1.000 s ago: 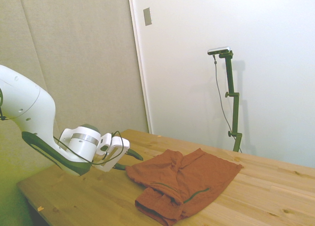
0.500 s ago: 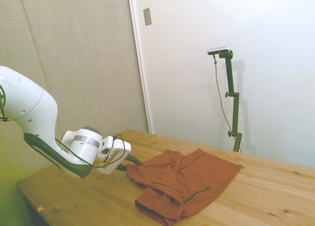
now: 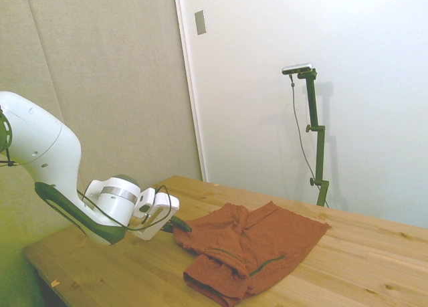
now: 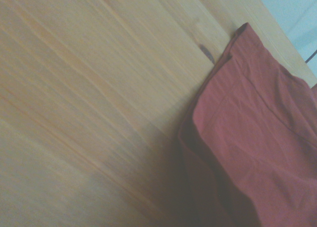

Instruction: Fold the shorts

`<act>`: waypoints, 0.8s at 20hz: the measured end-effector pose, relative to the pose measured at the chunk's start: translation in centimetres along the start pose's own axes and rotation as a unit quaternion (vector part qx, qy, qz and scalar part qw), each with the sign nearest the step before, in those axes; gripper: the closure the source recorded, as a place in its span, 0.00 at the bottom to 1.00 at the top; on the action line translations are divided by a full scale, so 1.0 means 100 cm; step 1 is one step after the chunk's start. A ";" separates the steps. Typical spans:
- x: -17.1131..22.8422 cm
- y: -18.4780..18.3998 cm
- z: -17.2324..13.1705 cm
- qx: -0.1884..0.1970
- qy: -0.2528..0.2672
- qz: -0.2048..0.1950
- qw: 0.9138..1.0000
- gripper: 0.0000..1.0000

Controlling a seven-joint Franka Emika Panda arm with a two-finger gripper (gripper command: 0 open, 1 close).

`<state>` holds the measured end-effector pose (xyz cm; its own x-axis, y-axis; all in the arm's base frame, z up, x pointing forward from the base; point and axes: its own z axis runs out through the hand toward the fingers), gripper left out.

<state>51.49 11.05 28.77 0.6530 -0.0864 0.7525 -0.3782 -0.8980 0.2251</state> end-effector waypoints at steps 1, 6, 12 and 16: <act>0.000 0.000 0.000 0.001 0.000 0.000 1.000 1.00; 0.008 0.002 -0.002 0.001 0.004 0.009 1.000 1.00; 0.095 0.059 0.002 -0.034 0.044 0.057 0.997 1.00; 0.142 0.115 0.034 -0.076 0.059 0.078 0.992 1.00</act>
<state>58.65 -1.98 39.91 0.5015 -0.1594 0.8503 -0.5691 -0.8011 0.1855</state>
